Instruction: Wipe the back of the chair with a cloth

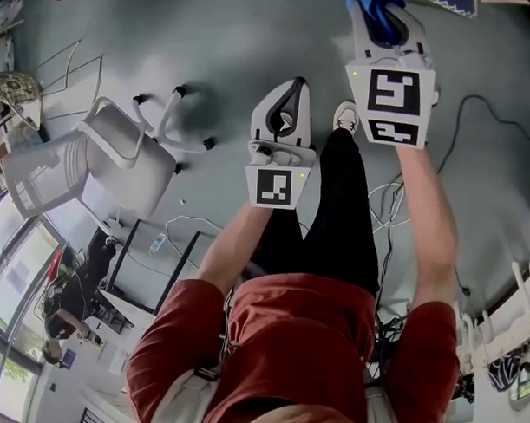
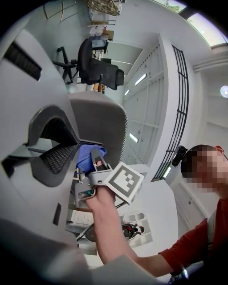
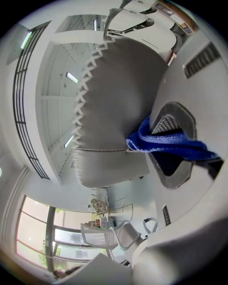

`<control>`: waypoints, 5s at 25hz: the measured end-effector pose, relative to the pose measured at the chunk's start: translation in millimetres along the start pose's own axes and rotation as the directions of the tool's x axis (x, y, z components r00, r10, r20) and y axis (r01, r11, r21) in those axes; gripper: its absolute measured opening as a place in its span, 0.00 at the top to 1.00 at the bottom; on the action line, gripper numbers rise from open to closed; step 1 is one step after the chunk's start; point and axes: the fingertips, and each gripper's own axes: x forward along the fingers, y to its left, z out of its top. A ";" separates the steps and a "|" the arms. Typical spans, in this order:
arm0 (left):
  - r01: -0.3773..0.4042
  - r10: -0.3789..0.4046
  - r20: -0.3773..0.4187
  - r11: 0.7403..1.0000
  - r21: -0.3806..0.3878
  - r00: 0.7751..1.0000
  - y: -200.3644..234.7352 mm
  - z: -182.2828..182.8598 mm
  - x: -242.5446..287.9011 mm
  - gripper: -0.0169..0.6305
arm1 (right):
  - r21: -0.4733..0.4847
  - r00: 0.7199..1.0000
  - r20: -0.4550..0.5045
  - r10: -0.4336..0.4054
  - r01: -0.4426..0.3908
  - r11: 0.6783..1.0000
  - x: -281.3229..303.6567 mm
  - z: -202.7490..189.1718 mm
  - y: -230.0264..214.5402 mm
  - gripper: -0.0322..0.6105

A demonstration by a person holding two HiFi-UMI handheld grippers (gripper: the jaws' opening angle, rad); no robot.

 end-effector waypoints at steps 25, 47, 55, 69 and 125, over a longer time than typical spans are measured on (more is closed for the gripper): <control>0.035 -0.035 -0.006 0.999 0.032 0.999 -10.2 -2.8 26.8 0.95 | 0.027 0.995 0.002 -0.104 0.104 0.994 -43.2 -40.7 -5.2 0.87; 0.049 -0.046 -0.072 0.998 0.040 0.996 -33.7 -40.3 78.8 0.95 | -0.008 0.956 -0.273 -0.109 0.111 0.994 129.0 -238.5 -93.0 0.87; 0.047 -0.045 -0.083 0.999 0.021 0.996 -30.8 -41.1 73.1 0.95 | 0.041 0.952 -0.282 -0.122 0.139 0.989 128.4 -228.5 -87.3 0.87; 0.055 -0.052 -0.080 0.998 0.030 0.995 -38.0 12.8 56.4 0.95 | 0.013 0.983 -0.137 -0.121 0.124 0.992 59.3 -139.4 -79.2 0.87; -0.078 0.086 0.173 0.996 -0.048 0.981 133.4 440.2 -67.4 0.95 | 0.076 0.930 0.366 -0.047 0.020 0.997 -266.6 361.3 -23.9 0.87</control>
